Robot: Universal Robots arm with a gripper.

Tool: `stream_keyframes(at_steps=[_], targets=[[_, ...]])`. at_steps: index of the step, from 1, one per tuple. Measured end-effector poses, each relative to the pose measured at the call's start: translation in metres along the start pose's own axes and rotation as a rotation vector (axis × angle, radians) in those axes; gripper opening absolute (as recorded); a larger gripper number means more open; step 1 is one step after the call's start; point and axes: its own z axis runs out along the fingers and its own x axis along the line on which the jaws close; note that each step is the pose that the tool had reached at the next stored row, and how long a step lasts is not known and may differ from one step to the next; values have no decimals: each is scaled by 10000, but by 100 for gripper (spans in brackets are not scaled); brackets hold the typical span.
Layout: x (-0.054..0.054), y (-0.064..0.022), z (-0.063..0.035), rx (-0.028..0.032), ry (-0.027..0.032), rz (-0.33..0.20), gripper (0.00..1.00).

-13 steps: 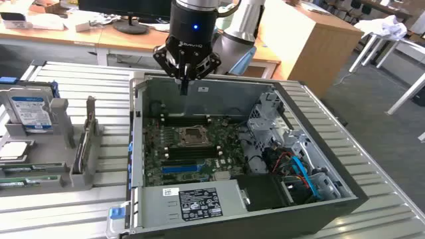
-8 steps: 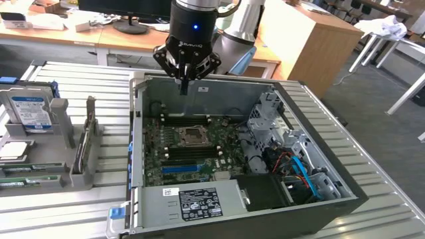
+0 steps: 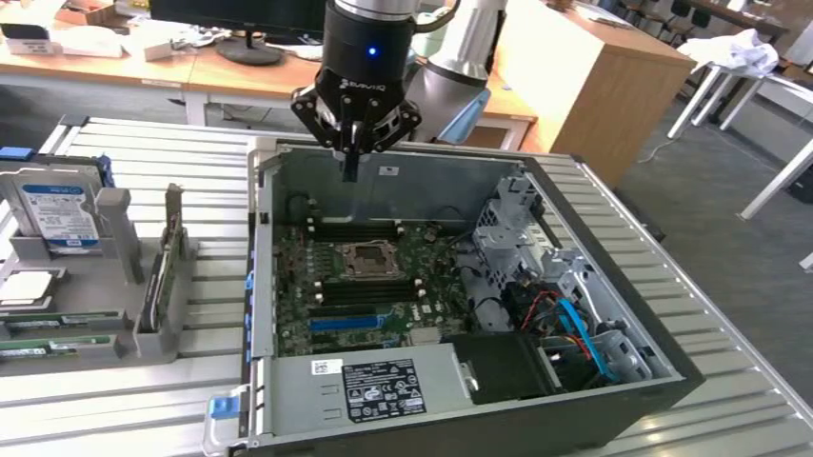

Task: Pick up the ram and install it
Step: 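Reach for the ram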

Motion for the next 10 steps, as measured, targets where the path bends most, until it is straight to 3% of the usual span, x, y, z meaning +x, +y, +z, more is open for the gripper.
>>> stream_keyframes(at_steps=[10], targets=[[116, -6, -3, 1, 1, -1, 11]])
